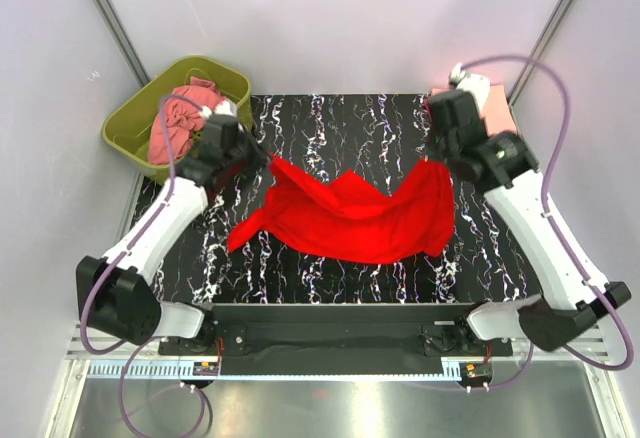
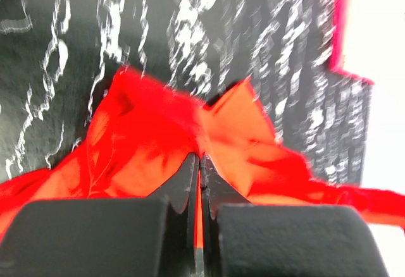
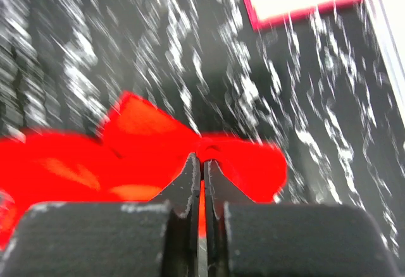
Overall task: Fold and stack the t-shirts
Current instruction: Flatten the tshirt out
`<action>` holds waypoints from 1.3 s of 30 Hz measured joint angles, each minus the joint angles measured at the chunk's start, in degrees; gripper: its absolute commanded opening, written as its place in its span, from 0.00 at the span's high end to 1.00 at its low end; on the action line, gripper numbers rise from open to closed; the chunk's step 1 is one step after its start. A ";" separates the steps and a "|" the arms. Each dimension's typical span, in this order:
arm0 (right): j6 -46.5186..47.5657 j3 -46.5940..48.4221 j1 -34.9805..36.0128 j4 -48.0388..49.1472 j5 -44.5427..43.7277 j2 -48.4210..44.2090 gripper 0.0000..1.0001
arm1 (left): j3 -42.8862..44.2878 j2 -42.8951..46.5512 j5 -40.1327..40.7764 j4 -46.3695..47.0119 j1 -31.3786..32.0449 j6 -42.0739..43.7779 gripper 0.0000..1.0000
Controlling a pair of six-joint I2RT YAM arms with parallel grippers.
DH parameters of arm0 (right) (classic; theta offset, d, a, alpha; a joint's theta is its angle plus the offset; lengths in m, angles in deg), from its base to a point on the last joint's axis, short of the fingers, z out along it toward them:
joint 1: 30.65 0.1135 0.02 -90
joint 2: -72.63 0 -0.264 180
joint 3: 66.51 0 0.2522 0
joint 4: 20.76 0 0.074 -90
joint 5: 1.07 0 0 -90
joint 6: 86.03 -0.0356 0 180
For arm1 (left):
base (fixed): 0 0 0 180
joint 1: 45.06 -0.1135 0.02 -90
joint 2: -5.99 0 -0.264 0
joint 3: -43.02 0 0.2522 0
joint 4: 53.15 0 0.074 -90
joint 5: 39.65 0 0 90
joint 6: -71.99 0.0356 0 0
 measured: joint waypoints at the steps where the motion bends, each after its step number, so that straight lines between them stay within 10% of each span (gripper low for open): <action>1: 0.24 5.01 -0.44 -1.22 0.04 1.97 1.00 | 3.89 -0.02 -0.15 -2.67 -0.87 0.00 1.00; 10: 1.55 61.77 -4.11 -7.74 -1.73 22.01 1.00 | 51.32 -0.83 1.44 -12.87 -8.04 0.98 1.00; 19: -2.54 23.47 -4.33 0.42 -0.98 -10.10 1.00 | 45.72 14.56 0.26 -18.14 -8.02 0.22 1.00; 32: -11.50 30.60 -4.33 -5.40 4.74 -19.02 1.00 | 44.63 21.99 -4.59 -22.88 -8.02 0.00 1.00; 39: -4.79 30.69 -4.46 2.54 -1.31 -4.04 1.00 | 38.40 9.88 -6.54 -13.97 -8.02 -0.04 1.00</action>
